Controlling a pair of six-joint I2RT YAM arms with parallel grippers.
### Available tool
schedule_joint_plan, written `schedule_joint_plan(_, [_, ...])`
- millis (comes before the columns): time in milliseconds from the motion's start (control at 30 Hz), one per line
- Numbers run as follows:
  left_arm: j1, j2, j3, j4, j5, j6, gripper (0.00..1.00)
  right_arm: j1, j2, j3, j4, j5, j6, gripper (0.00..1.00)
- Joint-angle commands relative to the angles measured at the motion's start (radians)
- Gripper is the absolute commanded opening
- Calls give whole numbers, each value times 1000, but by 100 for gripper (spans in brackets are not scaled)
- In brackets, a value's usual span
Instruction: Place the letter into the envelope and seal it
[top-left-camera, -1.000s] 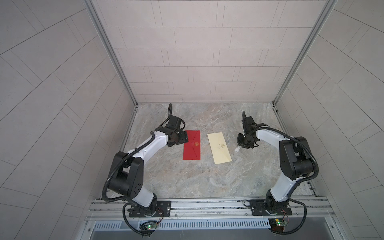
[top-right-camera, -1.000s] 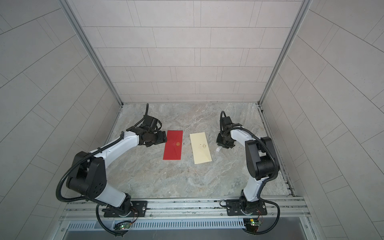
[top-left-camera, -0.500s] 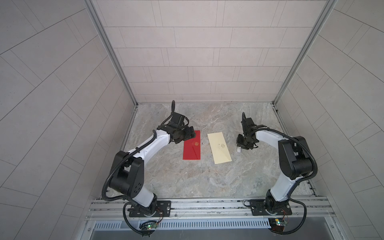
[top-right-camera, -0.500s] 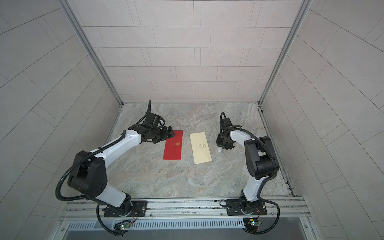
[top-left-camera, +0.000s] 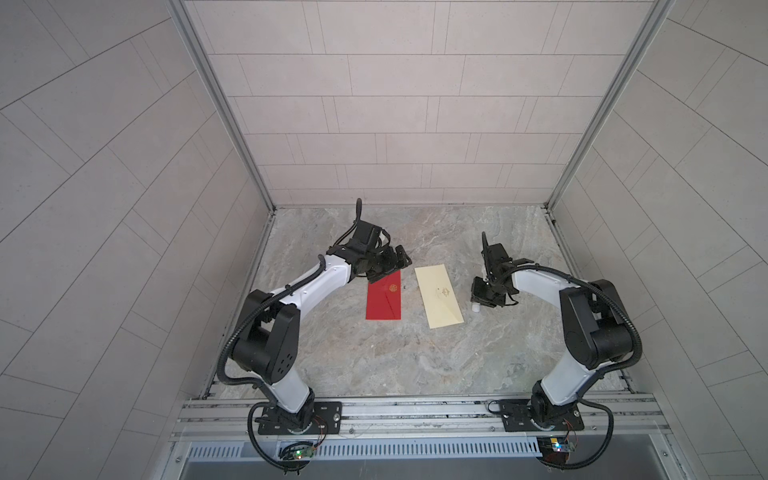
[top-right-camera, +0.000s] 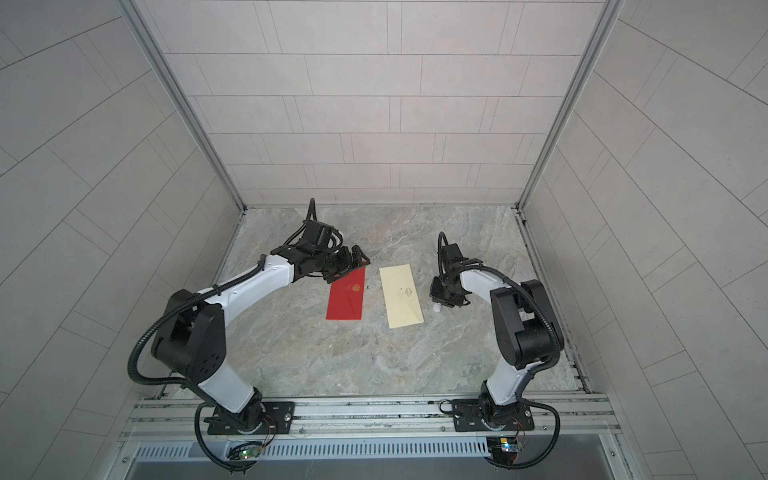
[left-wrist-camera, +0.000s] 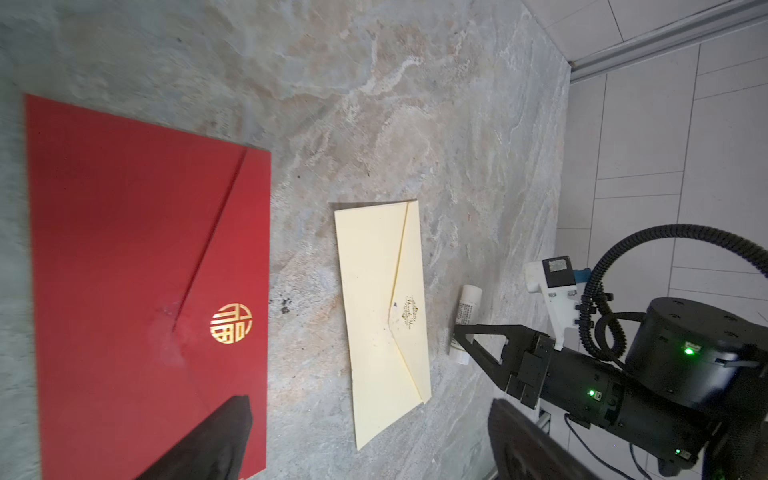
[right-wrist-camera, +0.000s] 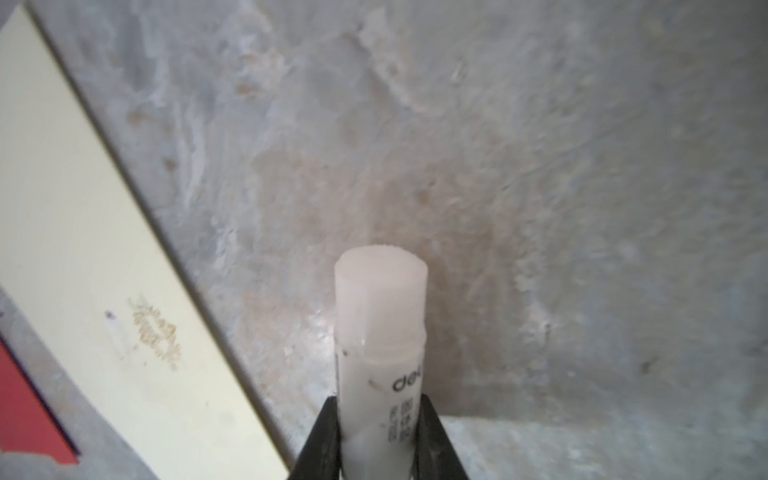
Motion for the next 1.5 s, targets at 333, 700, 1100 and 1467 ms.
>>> schedule_joint_plan(333, [-109,70,77,149,165,-94,88,207,-101,163,148,-486,-88,7])
schedule_joint_plan(700, [-108,60,63,109,160,-79,35,214,-76,229,174,-449,-49,7])
schedule_joint_plan(1100, [-93,23,82,128,105,-158,0,214,-68,219,163,-481,-20,33])
schedule_joint_plan(1467, [-70,14,81,159,117,-192,0,213,-81,177,210,-514,11,36])
